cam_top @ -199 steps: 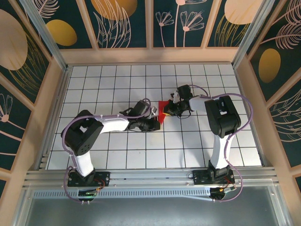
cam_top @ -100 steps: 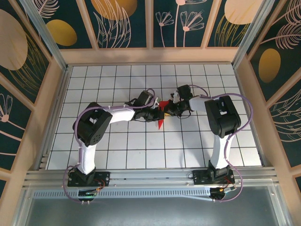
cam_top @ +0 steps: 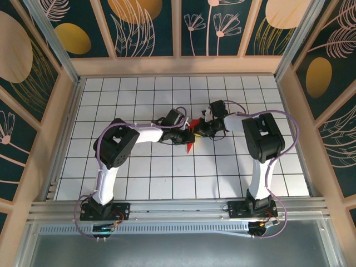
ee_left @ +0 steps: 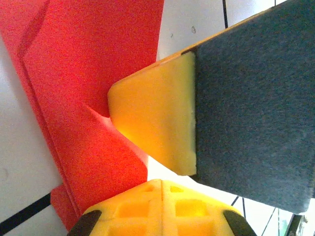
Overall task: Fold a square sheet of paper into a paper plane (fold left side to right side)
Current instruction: Fold the wing for the fifth time at the center of the table.
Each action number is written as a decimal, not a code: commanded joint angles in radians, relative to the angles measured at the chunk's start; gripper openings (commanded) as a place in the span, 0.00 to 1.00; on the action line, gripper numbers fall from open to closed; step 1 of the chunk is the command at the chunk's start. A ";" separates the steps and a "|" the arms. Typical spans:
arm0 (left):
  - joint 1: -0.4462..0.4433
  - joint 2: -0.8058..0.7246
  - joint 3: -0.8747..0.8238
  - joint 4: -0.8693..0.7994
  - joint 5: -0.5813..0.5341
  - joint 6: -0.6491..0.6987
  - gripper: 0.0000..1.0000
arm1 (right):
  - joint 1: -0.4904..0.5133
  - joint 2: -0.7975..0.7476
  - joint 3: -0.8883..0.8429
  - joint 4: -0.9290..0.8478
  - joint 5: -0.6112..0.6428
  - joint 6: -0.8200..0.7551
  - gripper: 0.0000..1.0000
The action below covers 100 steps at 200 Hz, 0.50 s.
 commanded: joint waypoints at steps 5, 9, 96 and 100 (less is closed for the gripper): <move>0.003 0.024 -0.025 -0.013 -0.004 0.040 0.00 | 0.009 0.077 -0.020 -0.083 0.118 -0.019 0.00; 0.002 0.022 -0.032 -0.011 -0.003 0.043 0.00 | 0.008 0.079 -0.021 -0.083 0.118 -0.018 0.00; -0.064 -0.034 -0.163 -0.064 -0.018 0.149 0.00 | 0.007 0.084 -0.006 -0.101 0.126 -0.025 0.00; -0.067 -0.038 -0.170 -0.065 -0.018 0.152 0.00 | 0.008 0.084 -0.006 -0.102 0.126 -0.026 0.00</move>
